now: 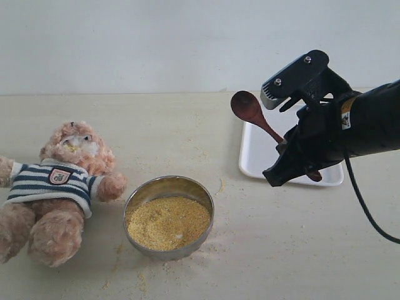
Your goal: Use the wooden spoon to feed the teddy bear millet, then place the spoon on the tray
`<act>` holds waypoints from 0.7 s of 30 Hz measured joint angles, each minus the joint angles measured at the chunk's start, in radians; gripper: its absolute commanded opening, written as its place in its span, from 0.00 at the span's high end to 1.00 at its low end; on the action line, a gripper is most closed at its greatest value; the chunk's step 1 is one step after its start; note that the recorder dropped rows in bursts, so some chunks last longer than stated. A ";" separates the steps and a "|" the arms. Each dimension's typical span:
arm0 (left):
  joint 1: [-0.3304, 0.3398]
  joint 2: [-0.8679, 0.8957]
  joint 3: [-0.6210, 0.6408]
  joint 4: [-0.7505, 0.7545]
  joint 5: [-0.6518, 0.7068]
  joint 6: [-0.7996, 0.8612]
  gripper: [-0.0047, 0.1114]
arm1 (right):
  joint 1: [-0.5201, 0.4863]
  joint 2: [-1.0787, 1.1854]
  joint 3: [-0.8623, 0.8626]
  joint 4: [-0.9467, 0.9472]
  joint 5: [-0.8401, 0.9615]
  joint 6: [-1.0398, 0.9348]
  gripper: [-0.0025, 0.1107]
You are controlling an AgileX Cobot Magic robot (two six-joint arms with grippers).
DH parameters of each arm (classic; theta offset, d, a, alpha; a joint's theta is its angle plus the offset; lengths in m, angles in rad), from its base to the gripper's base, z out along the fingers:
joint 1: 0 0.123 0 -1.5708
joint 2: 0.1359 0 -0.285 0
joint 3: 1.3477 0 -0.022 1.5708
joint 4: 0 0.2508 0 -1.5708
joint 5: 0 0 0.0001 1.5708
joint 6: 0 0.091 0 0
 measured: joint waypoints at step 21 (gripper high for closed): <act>-0.497 -0.108 -0.149 0.078 -0.215 0.244 0.92 | 0.000 0.000 0.000 0.002 -0.005 0.004 0.98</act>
